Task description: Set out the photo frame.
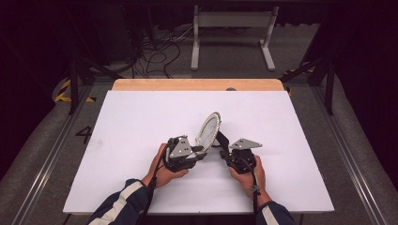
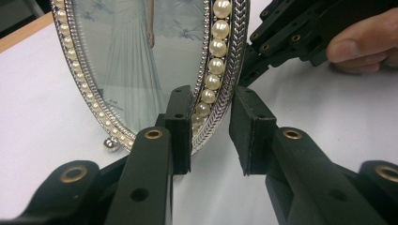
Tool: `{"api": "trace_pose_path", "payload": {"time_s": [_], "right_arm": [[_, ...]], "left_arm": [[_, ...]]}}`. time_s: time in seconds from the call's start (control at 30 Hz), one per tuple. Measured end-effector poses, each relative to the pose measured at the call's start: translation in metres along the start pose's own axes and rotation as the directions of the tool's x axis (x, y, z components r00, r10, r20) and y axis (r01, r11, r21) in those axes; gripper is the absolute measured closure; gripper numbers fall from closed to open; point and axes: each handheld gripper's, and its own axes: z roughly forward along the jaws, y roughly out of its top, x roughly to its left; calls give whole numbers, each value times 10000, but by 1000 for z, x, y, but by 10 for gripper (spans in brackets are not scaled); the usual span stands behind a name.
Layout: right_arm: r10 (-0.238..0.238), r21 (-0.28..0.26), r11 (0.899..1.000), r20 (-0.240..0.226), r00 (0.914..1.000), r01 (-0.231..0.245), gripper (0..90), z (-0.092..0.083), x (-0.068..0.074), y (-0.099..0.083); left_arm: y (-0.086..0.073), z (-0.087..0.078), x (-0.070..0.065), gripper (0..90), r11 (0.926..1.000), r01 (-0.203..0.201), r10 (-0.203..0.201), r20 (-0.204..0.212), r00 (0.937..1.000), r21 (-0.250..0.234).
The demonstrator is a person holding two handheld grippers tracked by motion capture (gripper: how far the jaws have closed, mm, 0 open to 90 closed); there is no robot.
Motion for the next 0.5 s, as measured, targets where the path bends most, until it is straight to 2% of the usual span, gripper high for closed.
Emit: {"api": "trace_pose_path", "payload": {"time_s": [0.13, 0.23, 0.33, 0.43, 0.5], "right_arm": [[60, 16, 10000, 78, 10000, -60, 900, 1, -2, 0], [127, 40, 9999, 131, 9998, -127, 900, 1, -5, 0], [216, 33, 9998, 159, 9996, -216, 900, 1, -8, -1], [259, -26, 9997, 197, 9995, -258, 900, 0, -9, -1], [245, -193, 9995, 76, 9997, -244, 863, -3, -7, -1]], "left_arm": [[-1, -7, 2, 704, 9997, 91, -87, 182, 9998, -206], [-2, -14, 2, 700, 9998, 5, -2, 137, 9999, -195], [-4, -27, 4, 689, 9999, -143, 143, -69, 9999, -76], [-11, -40, 9, 673, 10000, 25, -25, -282, 9996, 0], [-18, -48, 12, 656, 9997, 53, -43, -471, 9989, 219]]}}
